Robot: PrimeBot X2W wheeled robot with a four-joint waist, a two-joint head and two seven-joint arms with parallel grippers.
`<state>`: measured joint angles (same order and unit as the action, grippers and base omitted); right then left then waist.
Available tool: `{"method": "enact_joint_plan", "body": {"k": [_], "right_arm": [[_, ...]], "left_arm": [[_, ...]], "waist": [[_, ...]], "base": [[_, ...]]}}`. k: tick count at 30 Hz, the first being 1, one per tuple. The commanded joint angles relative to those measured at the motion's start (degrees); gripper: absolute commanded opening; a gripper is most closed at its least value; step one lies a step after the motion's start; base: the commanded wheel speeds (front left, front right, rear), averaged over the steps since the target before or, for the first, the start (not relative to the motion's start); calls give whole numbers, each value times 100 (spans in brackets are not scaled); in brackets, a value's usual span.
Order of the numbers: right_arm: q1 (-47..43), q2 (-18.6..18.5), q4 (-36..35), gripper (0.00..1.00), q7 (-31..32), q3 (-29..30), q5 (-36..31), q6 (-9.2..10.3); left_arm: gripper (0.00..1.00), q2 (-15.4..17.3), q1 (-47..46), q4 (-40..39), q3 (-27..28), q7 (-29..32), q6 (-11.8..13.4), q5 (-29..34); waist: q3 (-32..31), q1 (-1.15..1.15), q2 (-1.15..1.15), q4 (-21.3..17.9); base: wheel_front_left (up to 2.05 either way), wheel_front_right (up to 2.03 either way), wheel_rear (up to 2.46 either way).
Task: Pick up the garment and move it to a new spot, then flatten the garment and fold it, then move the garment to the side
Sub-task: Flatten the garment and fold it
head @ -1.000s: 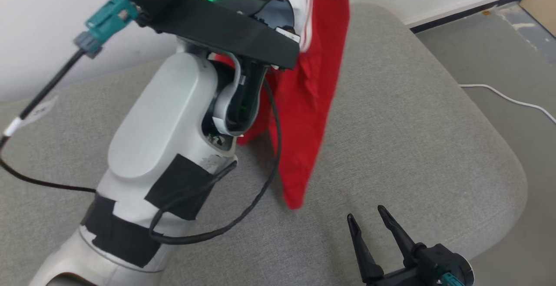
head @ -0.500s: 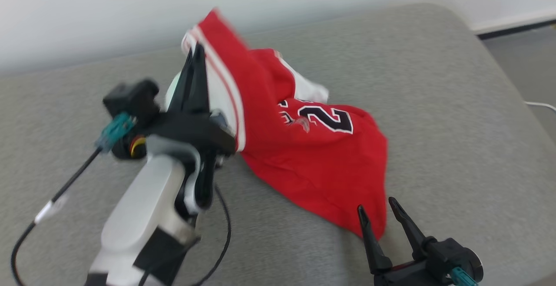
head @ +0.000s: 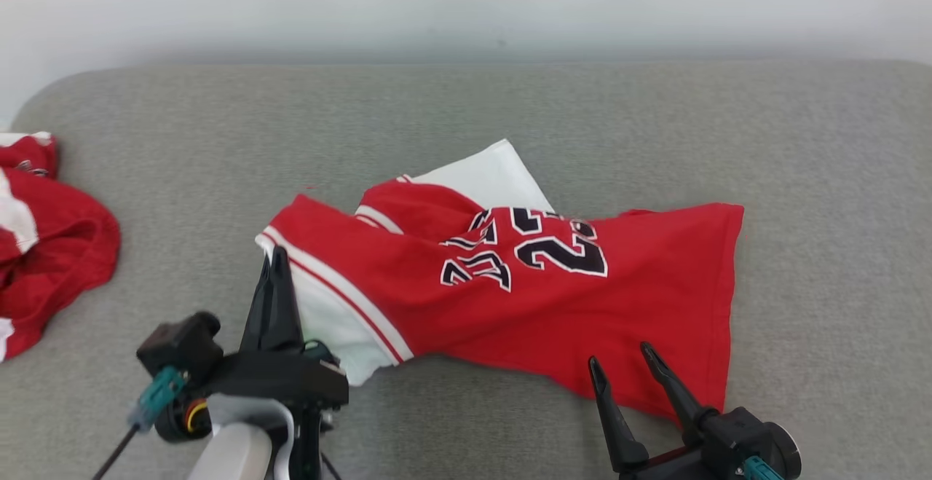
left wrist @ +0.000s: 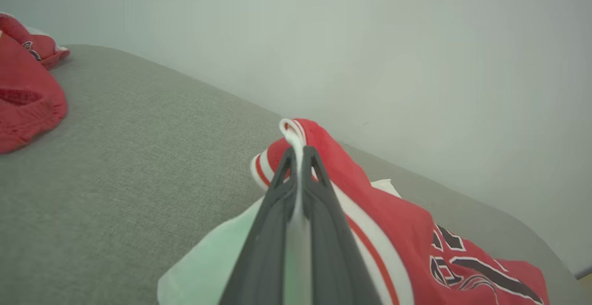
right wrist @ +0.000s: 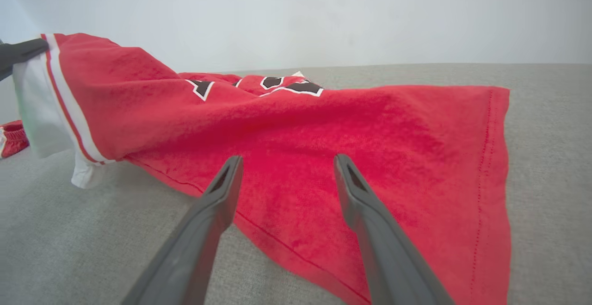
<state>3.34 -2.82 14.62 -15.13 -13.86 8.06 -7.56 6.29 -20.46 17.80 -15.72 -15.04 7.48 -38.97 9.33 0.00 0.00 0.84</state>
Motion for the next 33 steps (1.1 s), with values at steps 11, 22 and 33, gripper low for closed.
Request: {"method": "enact_joint_plan", "body": {"k": [11,22,33], "right_arm": [[-30,-11,-6,100,-2,-11,62,15],[5,-11,-48,100,-3,52,74,15],[-92,-10,-163,100,-3,284,72,15]], "left_arm": [[100,112,985,-513,455,-21,-17,319],[100,257,634,275,1206,-21,-15,826],[100,78,1595,-1016,1562,-20,-606,1894]], "waist": [[-116,0,0,65],[-62,0,0,-217],[-158,0,0,-237]], "base": [[0,0,0],[0,0,0],[0,0,0]]}}
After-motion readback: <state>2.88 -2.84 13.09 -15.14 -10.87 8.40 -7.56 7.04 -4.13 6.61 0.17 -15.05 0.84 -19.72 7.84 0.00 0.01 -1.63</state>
